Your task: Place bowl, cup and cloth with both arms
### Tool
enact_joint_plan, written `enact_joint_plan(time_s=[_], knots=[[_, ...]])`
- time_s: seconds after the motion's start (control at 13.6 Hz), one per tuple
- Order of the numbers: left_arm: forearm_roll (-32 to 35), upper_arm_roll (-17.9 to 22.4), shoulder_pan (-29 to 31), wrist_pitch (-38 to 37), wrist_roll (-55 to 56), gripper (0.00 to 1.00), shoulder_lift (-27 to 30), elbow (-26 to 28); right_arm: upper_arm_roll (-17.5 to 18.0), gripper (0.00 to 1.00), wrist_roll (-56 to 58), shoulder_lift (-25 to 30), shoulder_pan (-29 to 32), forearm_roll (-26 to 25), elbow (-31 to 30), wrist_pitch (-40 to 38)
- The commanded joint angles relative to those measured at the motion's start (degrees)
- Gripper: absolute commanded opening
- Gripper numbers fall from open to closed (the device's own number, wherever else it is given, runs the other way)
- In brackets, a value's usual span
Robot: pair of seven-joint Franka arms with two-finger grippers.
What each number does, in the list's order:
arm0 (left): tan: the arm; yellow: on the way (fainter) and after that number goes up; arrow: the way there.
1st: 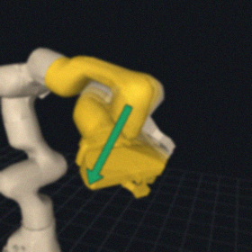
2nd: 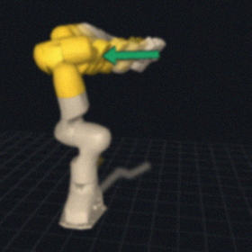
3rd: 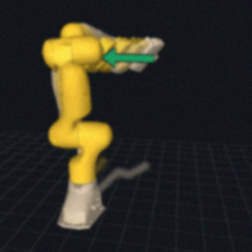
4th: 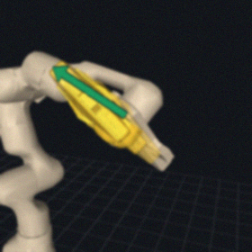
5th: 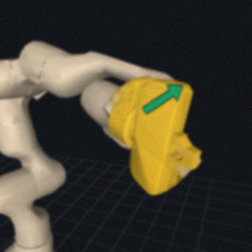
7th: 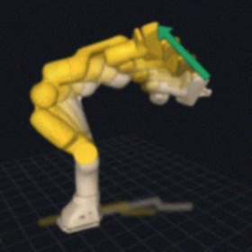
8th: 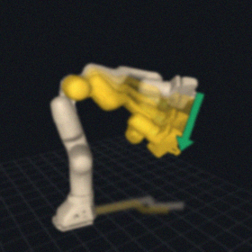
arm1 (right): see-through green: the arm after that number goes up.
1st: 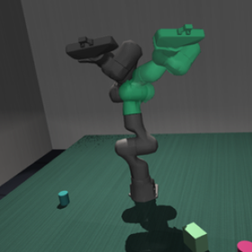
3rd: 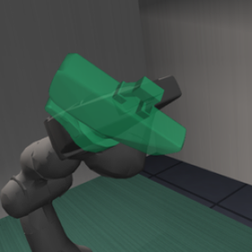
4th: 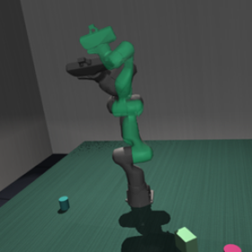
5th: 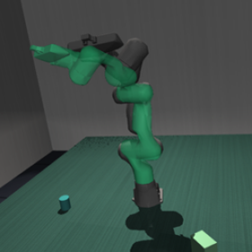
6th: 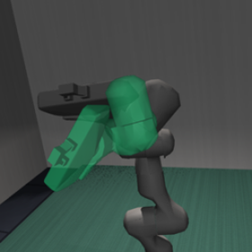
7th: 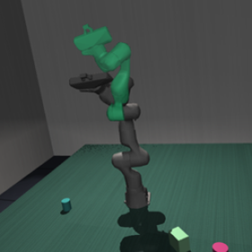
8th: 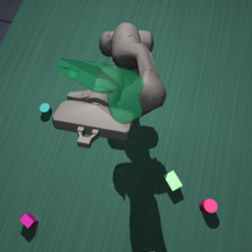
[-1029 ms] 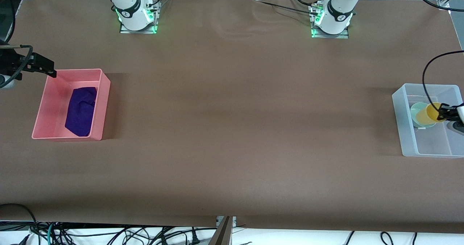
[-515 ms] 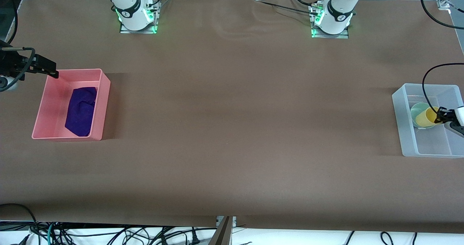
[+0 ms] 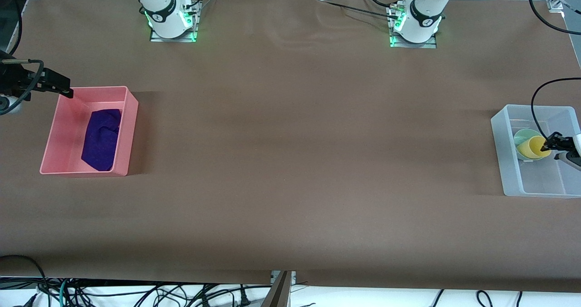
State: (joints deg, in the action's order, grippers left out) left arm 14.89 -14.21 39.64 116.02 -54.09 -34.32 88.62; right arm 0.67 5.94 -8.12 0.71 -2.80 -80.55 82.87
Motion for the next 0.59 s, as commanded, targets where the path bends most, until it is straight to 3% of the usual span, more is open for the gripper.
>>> enact_joint_plan(time_s=[0.0,0.51], knots=[[0.8,-5.4,-0.6,-7.6,5.5,1.00,6.8,0.5,0.1,1.00,-0.7,-0.1,0.1,0.9,0.8,-0.9],[0.6,-24.9,-0.5,-22.1,36.2,1.00,14.8,0.2,0.1,1.00,-0.8,-0.1,0.1,0.9,0.8,-0.9]])
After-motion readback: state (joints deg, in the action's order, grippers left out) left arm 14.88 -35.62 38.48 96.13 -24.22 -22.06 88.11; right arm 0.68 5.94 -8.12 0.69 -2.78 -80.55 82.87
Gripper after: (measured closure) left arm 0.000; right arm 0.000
